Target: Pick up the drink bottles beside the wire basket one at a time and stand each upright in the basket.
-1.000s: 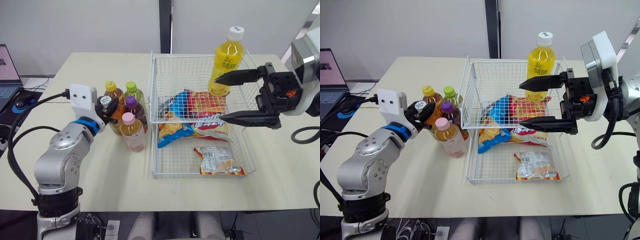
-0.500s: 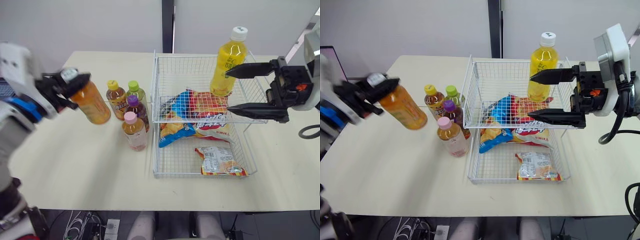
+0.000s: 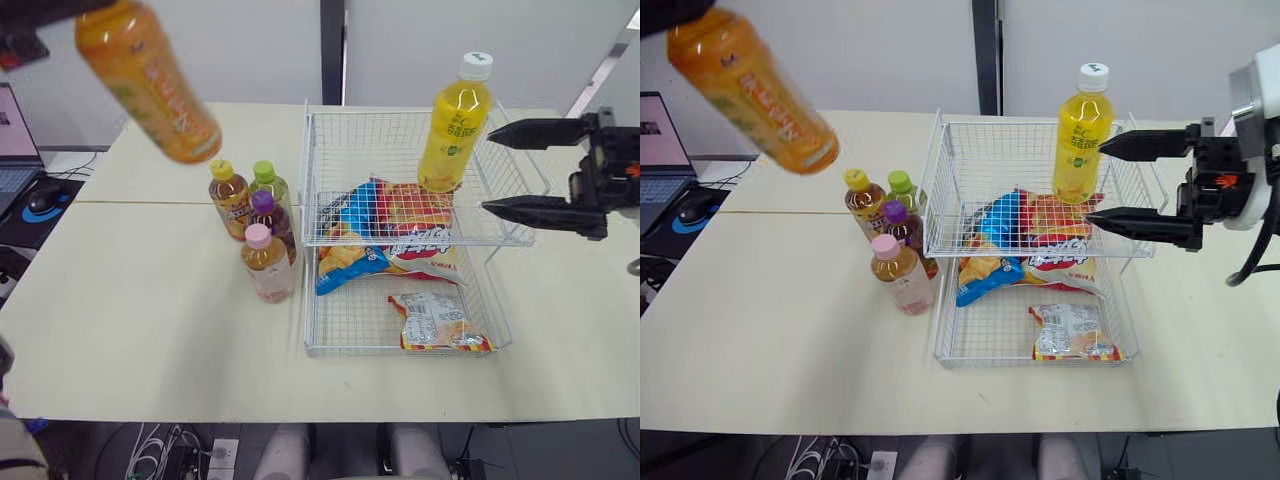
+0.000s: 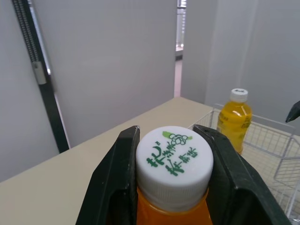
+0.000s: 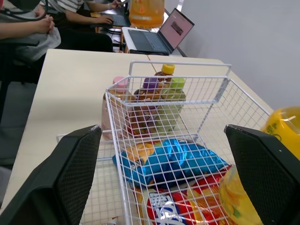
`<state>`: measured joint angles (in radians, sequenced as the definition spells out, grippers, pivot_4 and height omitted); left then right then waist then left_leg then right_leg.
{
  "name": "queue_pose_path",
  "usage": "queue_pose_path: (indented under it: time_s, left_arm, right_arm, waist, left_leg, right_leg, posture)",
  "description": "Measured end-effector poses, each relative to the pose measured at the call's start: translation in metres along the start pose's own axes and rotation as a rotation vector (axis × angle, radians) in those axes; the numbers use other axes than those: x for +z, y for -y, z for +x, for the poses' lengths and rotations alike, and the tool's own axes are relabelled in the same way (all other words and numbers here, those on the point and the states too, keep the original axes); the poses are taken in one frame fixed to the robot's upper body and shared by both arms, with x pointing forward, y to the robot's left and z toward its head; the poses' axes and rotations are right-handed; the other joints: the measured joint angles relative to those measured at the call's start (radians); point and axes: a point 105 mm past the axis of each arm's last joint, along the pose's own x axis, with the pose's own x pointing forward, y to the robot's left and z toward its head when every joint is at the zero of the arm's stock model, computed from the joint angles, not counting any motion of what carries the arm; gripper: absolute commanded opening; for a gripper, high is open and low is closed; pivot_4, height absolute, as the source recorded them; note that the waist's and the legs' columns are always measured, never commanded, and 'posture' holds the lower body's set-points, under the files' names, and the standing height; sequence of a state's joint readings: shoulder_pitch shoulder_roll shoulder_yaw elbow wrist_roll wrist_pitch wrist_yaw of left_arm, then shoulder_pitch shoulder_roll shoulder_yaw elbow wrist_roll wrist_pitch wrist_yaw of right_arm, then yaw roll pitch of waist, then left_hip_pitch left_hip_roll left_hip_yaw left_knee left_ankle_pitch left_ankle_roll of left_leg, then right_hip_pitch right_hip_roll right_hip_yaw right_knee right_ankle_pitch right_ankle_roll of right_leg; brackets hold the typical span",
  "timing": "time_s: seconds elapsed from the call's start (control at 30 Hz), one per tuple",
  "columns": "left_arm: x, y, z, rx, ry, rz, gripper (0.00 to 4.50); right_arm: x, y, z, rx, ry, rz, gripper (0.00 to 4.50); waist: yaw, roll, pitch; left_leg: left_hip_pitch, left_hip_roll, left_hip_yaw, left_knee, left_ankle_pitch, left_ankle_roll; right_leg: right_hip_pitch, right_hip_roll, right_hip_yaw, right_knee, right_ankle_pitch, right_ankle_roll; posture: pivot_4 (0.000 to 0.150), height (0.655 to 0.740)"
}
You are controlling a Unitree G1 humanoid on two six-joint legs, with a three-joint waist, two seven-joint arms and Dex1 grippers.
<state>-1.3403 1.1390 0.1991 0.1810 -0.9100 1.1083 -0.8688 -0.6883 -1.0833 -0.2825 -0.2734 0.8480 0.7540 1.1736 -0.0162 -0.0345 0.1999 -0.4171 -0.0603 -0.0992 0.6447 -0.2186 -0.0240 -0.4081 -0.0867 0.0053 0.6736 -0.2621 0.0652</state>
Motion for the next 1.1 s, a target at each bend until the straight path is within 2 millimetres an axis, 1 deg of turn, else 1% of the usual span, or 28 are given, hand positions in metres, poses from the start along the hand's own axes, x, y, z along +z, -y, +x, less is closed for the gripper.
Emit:
queue_pose_path:
  time_s: [0.13, 0.2, 0.27, 0.3, 0.33, 0.43, 0.53, 0.73, 0.8, 0.93, 1.0, 1.1]
  left_arm:
    - [0.016, 0.006, 0.04, -0.142, 0.03, 0.007, 1.38]
    - [0.016, 0.01, 0.059, -0.196, 0.027, 0.018, 1.38]
    - [0.01, 0.012, 0.076, -0.243, 0.01, 0.017, 1.38]
    - [0.005, 0.013, 0.087, -0.27, 0.007, 0.008, 1.38]
    - [-0.002, 0.016, 0.101, -0.299, -0.001, 0.01, 1.38]
    - [-0.02, 0.03, 0.134, -0.383, -0.03, 0.021, 1.38]
    - [-0.036, 0.04, 0.158, -0.433, -0.043, -0.003, 1.38]
    - [-0.06, 0.049, 0.184, -0.445, -0.067, 0.033, 1.38]
    - [-0.073, 0.052, 0.196, -0.43, -0.08, 0.035, 1.38]
    - [-0.098, 0.054, 0.21, -0.407, -0.127, -0.011, 1.38]
    - [-0.103, 0.054, 0.213, -0.399, -0.138, -0.023, 1.38]
    - [-0.103, 0.056, 0.215, -0.398, -0.131, -0.018, 1.38]
  right_arm:
    - [-0.003, -0.003, -0.003, -0.028, -0.01, 0.012, 4.5]
    - [-0.002, -0.003, -0.004, -0.042, -0.006, 0.01, 4.5]
    - [-0.002, -0.004, -0.006, -0.059, -0.004, 0.009, 4.5]
    - [-0.002, -0.003, -0.008, -0.072, -0.005, 0.013, 4.5]
    - [-0.002, -0.004, -0.01, -0.082, -0.007, 0.016, 4.5]
    - [-0.002, -0.005, -0.014, -0.111, -0.018, 0.01, 4.5]
    - [0.0, -0.004, -0.021, -0.156, -0.031, 0.005, 4.5]
    - [0.002, -0.003, -0.03, -0.206, -0.029, 0.003, 4.5]
    - [0.001, -0.005, -0.03, -0.213, -0.028, 0.008, 4.5]
    - [0.001, -0.008, -0.032, -0.221, -0.034, 0.011, 4.5]
    - [0.0, -0.007, -0.033, -0.231, -0.036, 0.012, 4.5]
    - [0.001, -0.007, -0.035, -0.246, -0.037, 0.011, 4.5]
  waist:
    - [-0.003, 0.0, 0.0]
    - [-0.008, 0.0, 0.0]
    - [-0.011, 0.0, 0.0]
    - [-0.011, 0.0, 0.0]
    - [-0.011, 0.0, 0.0]
    - [-0.012, -0.001, 0.001]
    - [-0.016, -0.001, 0.001]
    - [-0.017, 0.0, 0.001]
    - [-0.012, 0.0, 0.001]
    - [-0.013, -0.001, 0.001]
    - [-0.016, -0.001, 0.001]
    - [-0.015, -0.001, 0.001]
  left_leg:
    - [0.0, 0.0, 0.001, 0.001, 0.0, 0.0]
    - [0.0, 0.0, 0.002, 0.0, 0.0, 0.0]
    - [0.0, 0.0, 0.002, 0.0, 0.0, 0.0]
    - [0.0, 0.0, 0.002, 0.0, 0.0, 0.0]
    - [-0.001, 0.0, 0.002, 0.001, 0.0, 0.0]
    - [-0.002, 0.0, 0.002, 0.001, 0.0, 0.0]
    - [-0.002, 0.0, 0.002, 0.0, 0.0, 0.0]
    - [-0.002, 0.0, 0.003, 0.001, 0.0, 0.0]
    - [-0.002, -0.001, 0.003, 0.001, 0.0, 0.001]
    - [-0.004, -0.001, 0.003, 0.001, 0.0, 0.001]
    - [-0.004, -0.001, 0.003, 0.001, 0.0, 0.001]
    - [-0.004, -0.001, 0.004, 0.001, 0.0, 0.001]
  right_leg:
    - [-0.001, 0.0, 0.001, 0.001, 0.0, 0.0]
    - [-0.001, 0.0, 0.001, 0.001, 0.0, 0.0]
    - [-0.001, 0.0, 0.001, 0.001, 0.0, 0.0]
    - [-0.001, 0.0, 0.001, 0.001, 0.0, 0.0]
    - [-0.001, 0.0, 0.001, 0.001, 0.0, 0.0]
    - [-0.002, -0.001, 0.002, 0.001, 0.0, 0.0]
    - [-0.003, -0.001, 0.004, 0.001, 0.0, 0.001]
    - [-0.006, -0.001, 0.008, 0.005, -0.001, 0.001]
    - [-0.006, -0.001, 0.007, 0.005, 0.0, 0.001]
    - [-0.007, -0.001, 0.007, 0.004, 0.0, 0.002]
    - [-0.008, -0.001, 0.008, 0.005, 0.0, 0.002]
    - [-0.008, -0.001, 0.008, 0.005, 0.0, 0.002]
  posture:
    - [0.15, 0.74]
    - [0.15, 0.74]
    - [0.15, 0.74]
    - [0.15, 0.74]
    - [0.15, 0.74]
    - [0.15, 0.74]
    - [0.15, 0.74]
    - [0.15, 0.74]
    - [0.15, 0.74]
    - [0.15, 0.74]
    - [0.15, 0.74]
    - [0.15, 0.74]
